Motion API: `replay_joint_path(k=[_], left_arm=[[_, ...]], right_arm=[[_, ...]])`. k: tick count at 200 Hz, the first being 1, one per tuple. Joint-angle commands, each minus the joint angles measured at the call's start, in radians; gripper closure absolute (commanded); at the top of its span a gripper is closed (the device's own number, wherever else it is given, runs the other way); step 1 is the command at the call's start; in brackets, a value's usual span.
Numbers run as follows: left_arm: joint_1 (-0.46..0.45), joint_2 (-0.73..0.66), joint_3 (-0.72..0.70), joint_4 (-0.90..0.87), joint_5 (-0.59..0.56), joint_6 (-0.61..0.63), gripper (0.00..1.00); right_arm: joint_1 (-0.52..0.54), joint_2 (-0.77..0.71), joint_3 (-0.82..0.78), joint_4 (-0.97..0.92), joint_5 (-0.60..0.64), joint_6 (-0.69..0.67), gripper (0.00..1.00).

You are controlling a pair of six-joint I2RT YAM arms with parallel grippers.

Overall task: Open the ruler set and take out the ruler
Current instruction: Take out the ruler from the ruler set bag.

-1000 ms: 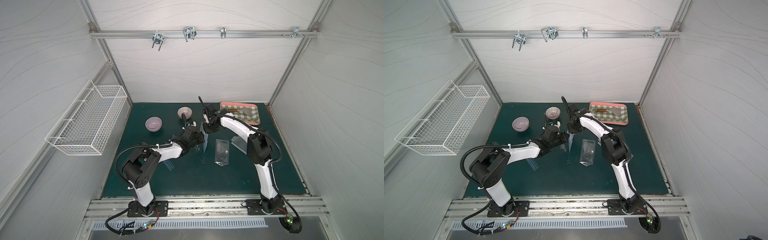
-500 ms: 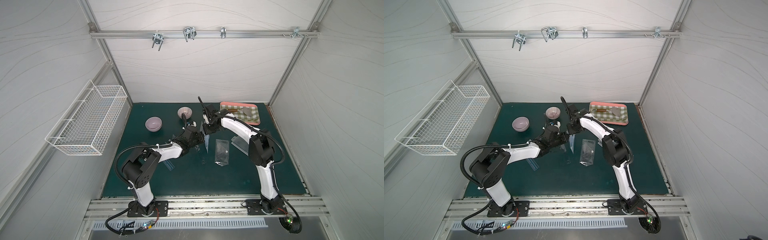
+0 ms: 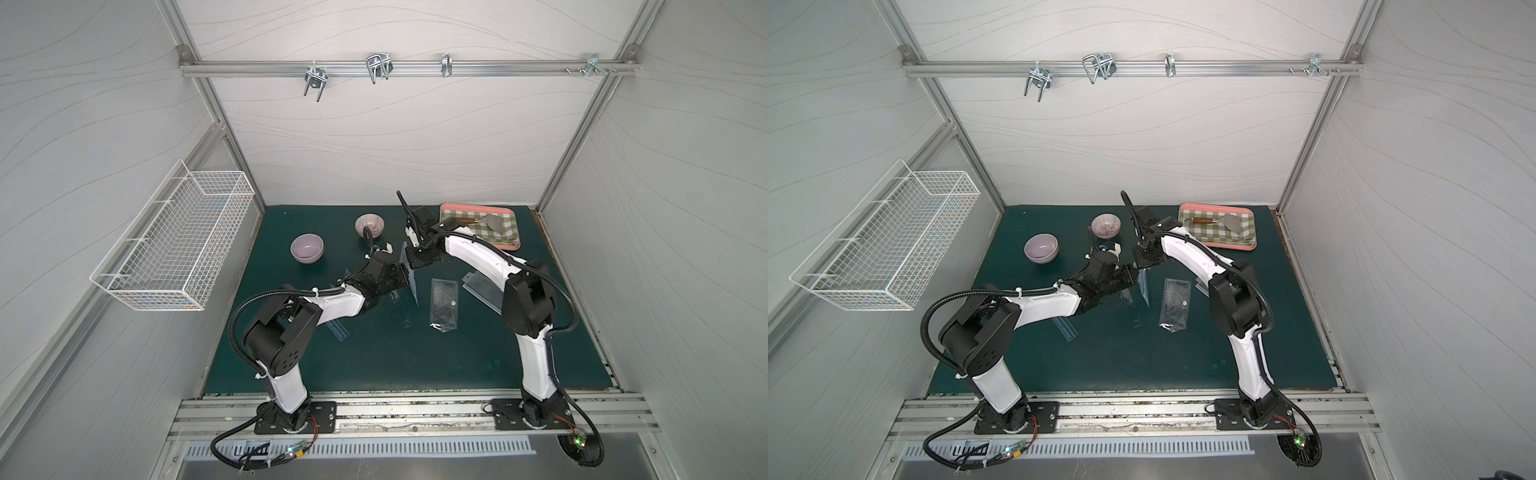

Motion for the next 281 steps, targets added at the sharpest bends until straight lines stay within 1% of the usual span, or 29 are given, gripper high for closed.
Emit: replay_joint_path(k=[1,52,128,173,231,271,281], left_arm=[[-0.006,0.006,0.009,0.034,-0.003,-0.01,1.0],[-0.005,0.006,0.009,0.037,0.001,-0.011,1.0],[-0.006,-0.003,-0.003,0.039,-0.006,-0.008,1.0],[-0.005,-0.001,-0.003,0.037,-0.009,-0.003,1.0],[-0.006,-0.004,-0.015,0.037,-0.01,-0.003,1.0],[-0.006,-0.004,-0.018,0.034,-0.014,-0.004,1.0],[-0.006,-0.004,-0.015,0.034,-0.012,-0.004,1.0]], right_arm=[[0.013,-0.034,-0.002,-0.005,-0.052,0.001,1.0],[0.017,0.002,0.011,-0.005,-0.086,0.012,1.0],[0.008,0.081,0.023,-0.001,-0.081,0.018,1.0],[0.005,0.08,0.026,-0.013,-0.048,0.013,1.0],[0.005,0.102,0.068,-0.076,0.012,-0.011,1.0],[0.007,0.117,0.061,-0.077,0.003,-0.025,0.94],[0.009,0.114,0.057,-0.076,0.002,-0.026,0.94]])
